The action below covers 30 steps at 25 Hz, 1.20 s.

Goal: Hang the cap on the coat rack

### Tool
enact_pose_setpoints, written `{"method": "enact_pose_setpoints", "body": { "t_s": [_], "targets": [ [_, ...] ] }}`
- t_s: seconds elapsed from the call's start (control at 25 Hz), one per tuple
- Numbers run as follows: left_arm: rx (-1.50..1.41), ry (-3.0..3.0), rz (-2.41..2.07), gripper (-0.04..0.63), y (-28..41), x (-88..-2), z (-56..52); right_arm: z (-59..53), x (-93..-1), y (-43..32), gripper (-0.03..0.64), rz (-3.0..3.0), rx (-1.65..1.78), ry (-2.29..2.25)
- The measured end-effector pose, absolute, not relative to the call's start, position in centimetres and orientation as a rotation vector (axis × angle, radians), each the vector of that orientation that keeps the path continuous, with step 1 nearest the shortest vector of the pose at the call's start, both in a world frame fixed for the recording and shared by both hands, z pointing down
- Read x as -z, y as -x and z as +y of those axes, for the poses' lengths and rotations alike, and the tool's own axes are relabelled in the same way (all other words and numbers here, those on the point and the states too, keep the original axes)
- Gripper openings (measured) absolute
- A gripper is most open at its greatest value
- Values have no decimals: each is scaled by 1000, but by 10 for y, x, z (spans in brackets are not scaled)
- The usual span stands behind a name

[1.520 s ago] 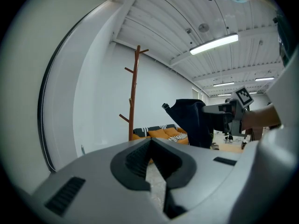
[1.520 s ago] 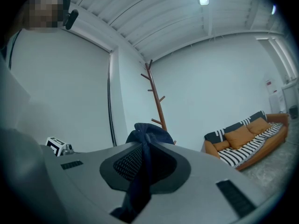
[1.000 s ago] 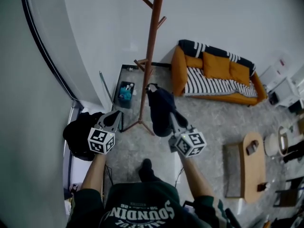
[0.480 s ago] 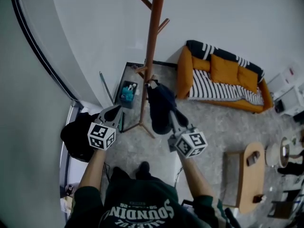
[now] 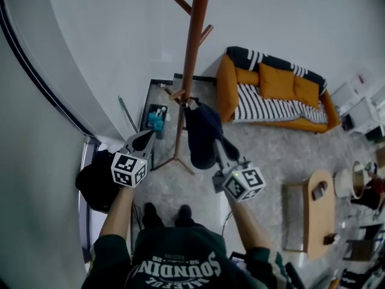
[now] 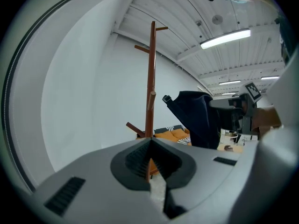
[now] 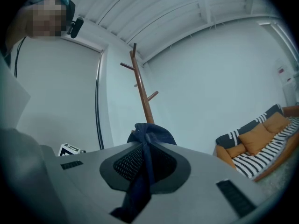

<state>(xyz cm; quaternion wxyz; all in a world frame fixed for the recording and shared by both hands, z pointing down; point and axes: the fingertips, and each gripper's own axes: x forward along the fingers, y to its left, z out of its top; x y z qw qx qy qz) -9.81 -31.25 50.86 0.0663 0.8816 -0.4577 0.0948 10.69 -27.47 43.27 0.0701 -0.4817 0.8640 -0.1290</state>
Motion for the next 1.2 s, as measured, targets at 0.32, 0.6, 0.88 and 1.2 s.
{"method": "enact_pose_setpoints", "body": {
  "t_s": [0.32, 0.6, 0.88, 1.2],
  "targets": [
    [-270, -2702, -1283, 0, 112, -508, -328, -266, -411, -85, 32, 2555, 320, 1525],
    [-247, -2729, -1205, 0, 122, -512, -343, -271, -401, -62, 32, 2525, 315, 1561],
    [-247, -2729, -1163, 0, 141, -520, -350, -277, -408, -45, 32, 2517, 288, 1640],
    [-255, -2724, -1128, 0, 150, -530, -359, -289, -430, -38, 32, 2521, 269, 1737]
  ]
}}
